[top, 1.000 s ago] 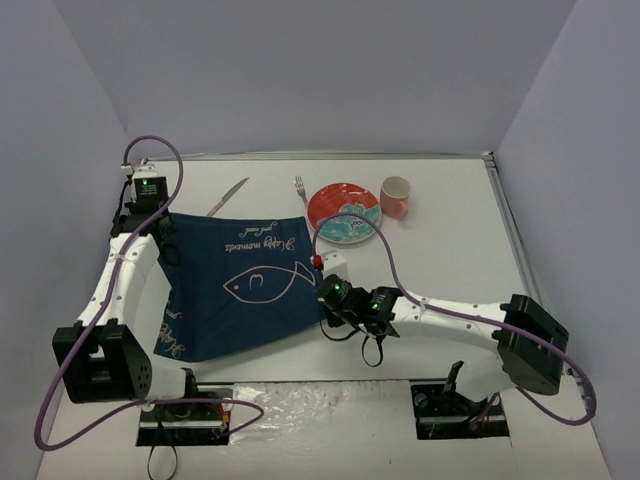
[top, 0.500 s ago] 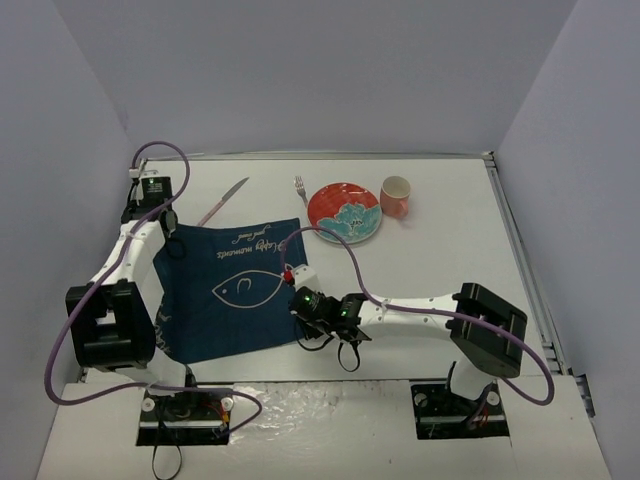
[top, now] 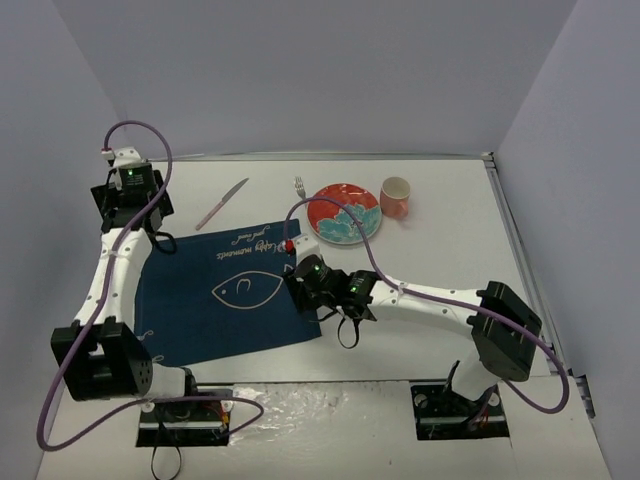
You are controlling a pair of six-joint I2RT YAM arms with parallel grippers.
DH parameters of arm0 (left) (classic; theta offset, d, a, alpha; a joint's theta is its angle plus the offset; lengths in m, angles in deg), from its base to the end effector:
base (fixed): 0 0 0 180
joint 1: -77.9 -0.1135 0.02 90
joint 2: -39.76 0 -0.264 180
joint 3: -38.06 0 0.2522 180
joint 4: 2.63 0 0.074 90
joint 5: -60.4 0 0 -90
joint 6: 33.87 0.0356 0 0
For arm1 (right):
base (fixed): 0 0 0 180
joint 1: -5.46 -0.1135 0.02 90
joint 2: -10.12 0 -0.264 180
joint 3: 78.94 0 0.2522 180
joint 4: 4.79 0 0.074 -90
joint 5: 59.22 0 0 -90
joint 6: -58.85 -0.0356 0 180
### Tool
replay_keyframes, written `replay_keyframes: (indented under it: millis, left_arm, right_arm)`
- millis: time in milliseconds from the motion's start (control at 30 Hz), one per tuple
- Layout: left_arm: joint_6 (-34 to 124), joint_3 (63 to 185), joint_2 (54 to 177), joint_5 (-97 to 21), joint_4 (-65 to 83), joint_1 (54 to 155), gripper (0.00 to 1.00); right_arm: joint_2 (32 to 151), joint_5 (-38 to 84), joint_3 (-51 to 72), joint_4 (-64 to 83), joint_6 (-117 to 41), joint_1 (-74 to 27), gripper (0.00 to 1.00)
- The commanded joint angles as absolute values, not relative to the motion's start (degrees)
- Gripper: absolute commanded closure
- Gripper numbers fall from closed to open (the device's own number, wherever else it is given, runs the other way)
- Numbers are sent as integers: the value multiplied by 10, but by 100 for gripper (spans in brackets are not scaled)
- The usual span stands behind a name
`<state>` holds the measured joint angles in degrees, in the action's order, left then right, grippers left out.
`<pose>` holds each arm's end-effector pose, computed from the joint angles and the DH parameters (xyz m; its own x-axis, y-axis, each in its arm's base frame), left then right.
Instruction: Set the dinner table for one person
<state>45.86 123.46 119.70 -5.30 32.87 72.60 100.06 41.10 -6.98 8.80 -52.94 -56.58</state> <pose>0.3144 0.0439 0.3442 -0.4122 -0.2014 -0.8885 -0.5207 0.8523 0.0484 0.1709 0.3084 0.2426 -0.5239 -0.2081 -0.8259 -0.6493 0.7252 0.2292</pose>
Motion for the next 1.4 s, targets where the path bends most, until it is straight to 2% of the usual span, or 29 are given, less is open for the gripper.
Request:
replay_keyframes:
  millis: [0, 200, 333, 600, 933, 1367]
  left_arm:
    - [359, 1209, 1139, -83, 399, 724, 11]
    - [213, 1095, 1131, -135, 415, 725, 8]
    - [171, 1064, 1161, -140, 388, 725, 7]
    - [157, 1098, 1291, -139, 381, 724, 7]
    - [176, 1158, 1390, -114, 414, 713, 7]
    - [188, 1179, 1423, -91, 442, 709, 7]
  right_arm:
    - [995, 391, -29, 80, -474, -537, 53]
    - [1055, 390, -12, 62, -428, -522, 59]
    - [1094, 364, -6, 45, -409, -517, 58]
    - [1164, 312, -3, 48, -398, -519, 57]
    - [1194, 227, -5, 129, -413, -567, 57]
    - [1180, 211, -5, 159, -444, -605, 57]
